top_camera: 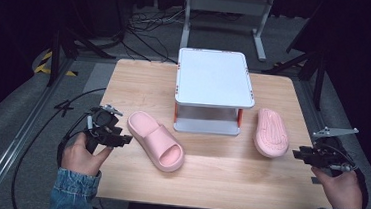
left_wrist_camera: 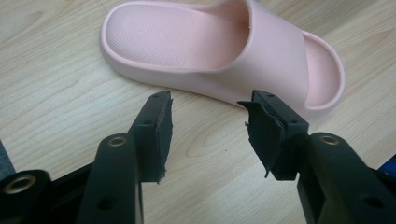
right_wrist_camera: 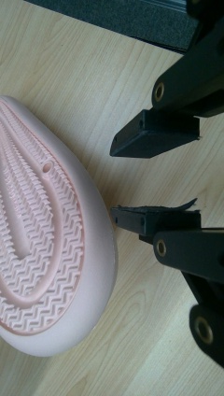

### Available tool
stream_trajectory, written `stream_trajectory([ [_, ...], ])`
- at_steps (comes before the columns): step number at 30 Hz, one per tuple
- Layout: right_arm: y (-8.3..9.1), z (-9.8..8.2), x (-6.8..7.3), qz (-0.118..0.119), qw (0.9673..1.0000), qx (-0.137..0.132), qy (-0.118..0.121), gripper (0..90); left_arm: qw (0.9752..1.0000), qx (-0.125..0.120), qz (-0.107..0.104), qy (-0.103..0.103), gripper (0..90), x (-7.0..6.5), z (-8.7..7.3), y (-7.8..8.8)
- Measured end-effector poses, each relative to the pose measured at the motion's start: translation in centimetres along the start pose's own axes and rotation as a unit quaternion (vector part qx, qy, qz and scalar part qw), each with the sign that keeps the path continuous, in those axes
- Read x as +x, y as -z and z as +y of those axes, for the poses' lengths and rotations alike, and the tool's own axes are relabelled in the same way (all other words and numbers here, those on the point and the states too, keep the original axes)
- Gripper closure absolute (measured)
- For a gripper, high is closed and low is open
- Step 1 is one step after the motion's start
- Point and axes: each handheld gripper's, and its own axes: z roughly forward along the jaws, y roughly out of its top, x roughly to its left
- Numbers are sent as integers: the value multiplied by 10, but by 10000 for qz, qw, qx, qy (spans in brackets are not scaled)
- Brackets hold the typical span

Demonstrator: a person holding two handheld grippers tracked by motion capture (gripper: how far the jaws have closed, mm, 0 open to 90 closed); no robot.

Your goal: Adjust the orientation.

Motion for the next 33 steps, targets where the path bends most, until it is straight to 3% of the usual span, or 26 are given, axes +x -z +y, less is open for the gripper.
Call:
stream_trajectory([
  [12,0,-2,0,-9,10000,12,-7,577,10000,6,17,2,485,-1,1,-1],
  [19,1,-2,0,-31,10000,22,27,570,9997,204,87,-52,506,-3,2,-1],
  [23,0,-3,0,-18,10000,41,-3,572,9990,399,104,-160,558,-4,6,-7],
  [28,-3,-4,1,-5,9999,105,3,570,9954,829,74,-482,556,-12,12,-29],
  [31,-2,-5,2,13,10000,84,-6,563,9954,796,55,-522,556,-15,15,-33],
  [33,-2,-6,2,13,10000,81,-18,563,9958,735,98,-532,603,-15,17,-33],
])
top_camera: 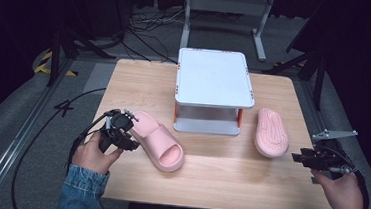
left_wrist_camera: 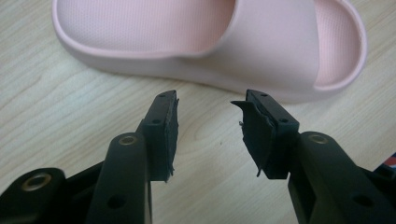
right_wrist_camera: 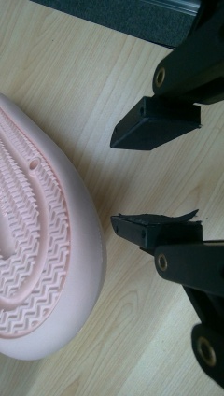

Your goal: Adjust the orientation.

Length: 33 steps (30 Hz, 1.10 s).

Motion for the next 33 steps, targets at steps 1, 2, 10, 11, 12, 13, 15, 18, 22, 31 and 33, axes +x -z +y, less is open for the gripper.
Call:
stream_trajectory([
  [1,0,-1,0,12,10000,7,-33,563,9999,-87,41,76,603,1,2,0],
  [2,0,-2,-1,25,10000,8,-31,563,9998,-146,63,139,628,3,3,0],
  [10,-1,-11,0,-4,9999,112,-81,558,9989,-159,297,338,741,9,23,-18],
  [11,-1,-12,-1,-16,9999,111,-99,558,9990,-129,265,325,740,8,26,-21],
  [12,0,-13,-1,-14,9999,118,-108,558,9992,-113,238,307,740,7,27,-22],
  [13,0,-14,-1,-31,9998,119,-143,558,9993,-114,206,292,740,6,29,-23],
  [15,1,-16,-2,-38,9998,116,-146,558,9994,-114,155,287,740,6,31,-22],
  [18,2,-17,-1,-64,9997,138,-169,558,9994,-62,77,327,752,8,32,-23],
  [22,2,-18,0,-47,9998,133,-130,557,9994,37,54,330,805,3,33,-26],
  [31,1,-18,1,-66,9998,146,-121,555,9989,53,-458,94,815,-19,43,-26],
  [33,1,-18,1,-71,9998,147,-124,554,9985,74,-534,-15,815,-29,48,-26],
])
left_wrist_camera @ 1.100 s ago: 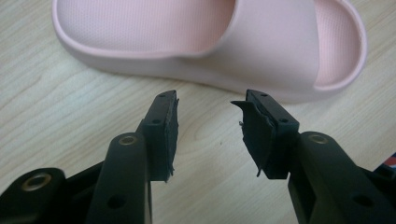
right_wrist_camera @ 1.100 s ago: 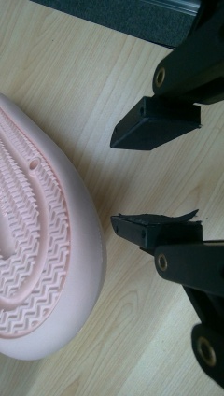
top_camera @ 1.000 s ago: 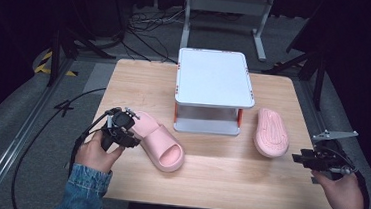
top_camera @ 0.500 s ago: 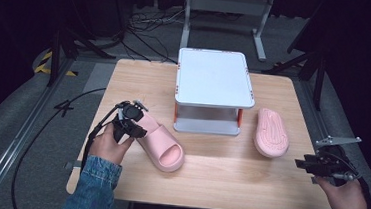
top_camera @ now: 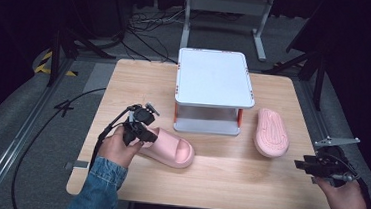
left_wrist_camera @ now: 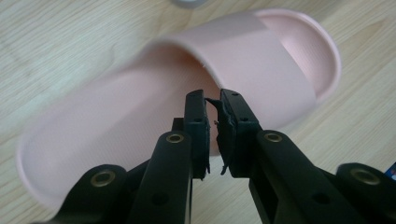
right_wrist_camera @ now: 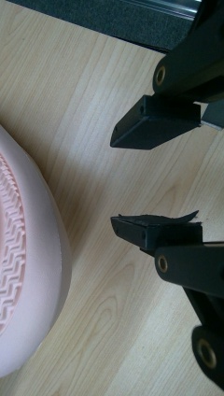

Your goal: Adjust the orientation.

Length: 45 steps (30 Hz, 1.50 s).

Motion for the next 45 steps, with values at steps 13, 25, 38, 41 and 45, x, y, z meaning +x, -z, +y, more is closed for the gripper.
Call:
stream_trajectory([
  [13,-2,-1,-1,-3,10000,32,-32,546,9971,386,-350,-552,768,-51,24,-34],
  [25,-1,-2,-3,-2,10000,-4,-13,537,9995,72,89,-287,527,-32,7,-8],
  [38,0,-11,-2,29,9999,69,-95,537,9957,363,687,-498,424,-25,25,-50],
  [41,2,-16,-2,43,9999,82,-110,539,9969,425,551,-360,508,-22,28,-54],
  [45,2,-18,-3,32,9999,95,-139,546,9978,337,501,-269,637,-20,28,-50],
])
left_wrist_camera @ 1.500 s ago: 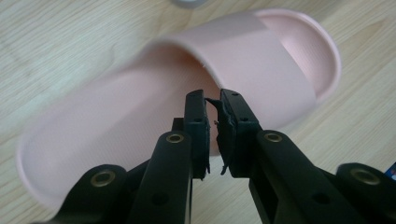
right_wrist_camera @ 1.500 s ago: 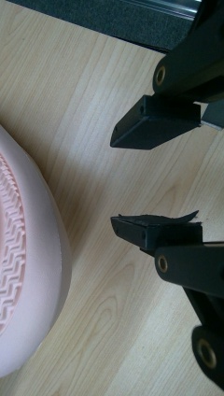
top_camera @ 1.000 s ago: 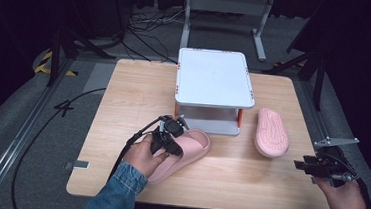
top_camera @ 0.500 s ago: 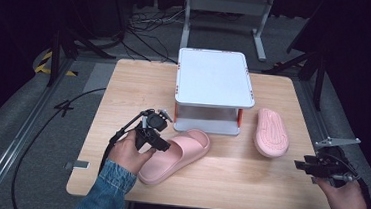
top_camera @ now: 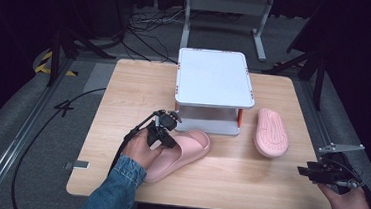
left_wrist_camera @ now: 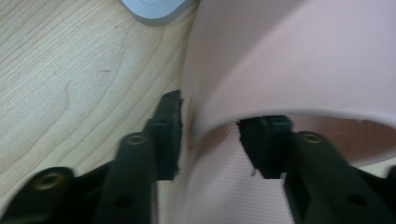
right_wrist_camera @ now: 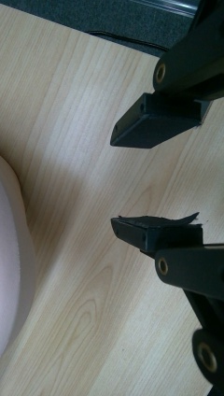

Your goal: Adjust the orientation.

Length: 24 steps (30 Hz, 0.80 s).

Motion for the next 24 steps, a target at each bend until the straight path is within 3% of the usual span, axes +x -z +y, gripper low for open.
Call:
stream_trajectory([
  [6,-3,1,3,43,10000,54,50,548,9999,19,-43,131,728,-2,-2,8],
  [12,-3,3,4,44,10000,64,56,550,9993,-225,-97,283,799,-2,-2,19],
  [13,-3,3,4,29,10000,65,51,550,9987,-353,-107,354,811,0,-1,24],
  [16,-4,2,4,36,10000,65,60,550,9978,-458,-150,452,817,2,1,27],
  [24,-4,2,5,28,10000,57,70,549,9948,-678,28,760,815,7,21,23],
])
